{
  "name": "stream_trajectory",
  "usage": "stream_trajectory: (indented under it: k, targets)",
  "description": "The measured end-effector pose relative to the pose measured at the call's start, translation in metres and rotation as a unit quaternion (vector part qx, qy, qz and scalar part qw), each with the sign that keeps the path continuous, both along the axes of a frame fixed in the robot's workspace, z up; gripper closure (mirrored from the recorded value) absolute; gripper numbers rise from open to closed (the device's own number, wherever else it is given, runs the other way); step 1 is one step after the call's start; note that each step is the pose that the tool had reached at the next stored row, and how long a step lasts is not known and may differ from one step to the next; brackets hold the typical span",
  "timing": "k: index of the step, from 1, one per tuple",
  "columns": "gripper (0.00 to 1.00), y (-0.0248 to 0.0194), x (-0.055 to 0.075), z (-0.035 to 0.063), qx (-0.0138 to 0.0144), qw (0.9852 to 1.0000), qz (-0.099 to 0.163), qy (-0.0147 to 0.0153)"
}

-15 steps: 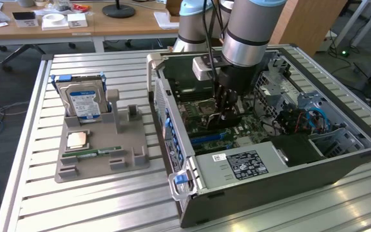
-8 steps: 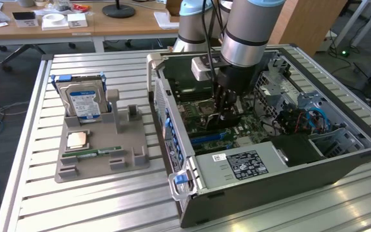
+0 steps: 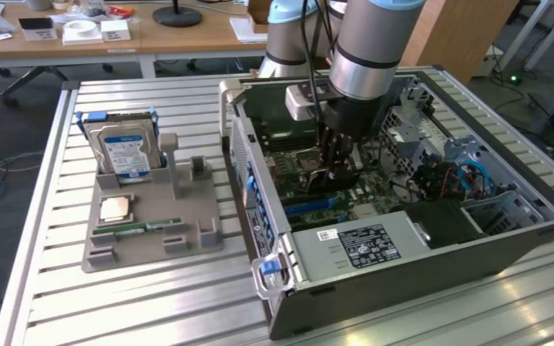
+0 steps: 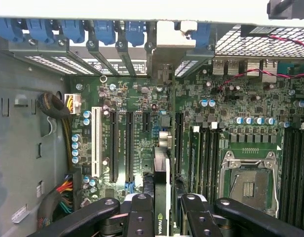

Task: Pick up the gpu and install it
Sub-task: 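Insert the gpu into the slot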

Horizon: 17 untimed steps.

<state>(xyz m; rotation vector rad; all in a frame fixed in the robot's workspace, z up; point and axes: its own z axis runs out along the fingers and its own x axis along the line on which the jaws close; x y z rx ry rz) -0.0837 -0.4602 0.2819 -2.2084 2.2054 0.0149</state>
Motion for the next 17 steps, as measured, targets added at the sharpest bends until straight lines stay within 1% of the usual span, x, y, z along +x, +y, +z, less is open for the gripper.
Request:
stream_trajectory:
  k: [17]
  targets:
    - [0.74, 0.0000, -0.0023, -0.0024, 0.0000, 1.0000, 0.000, 0.0000]
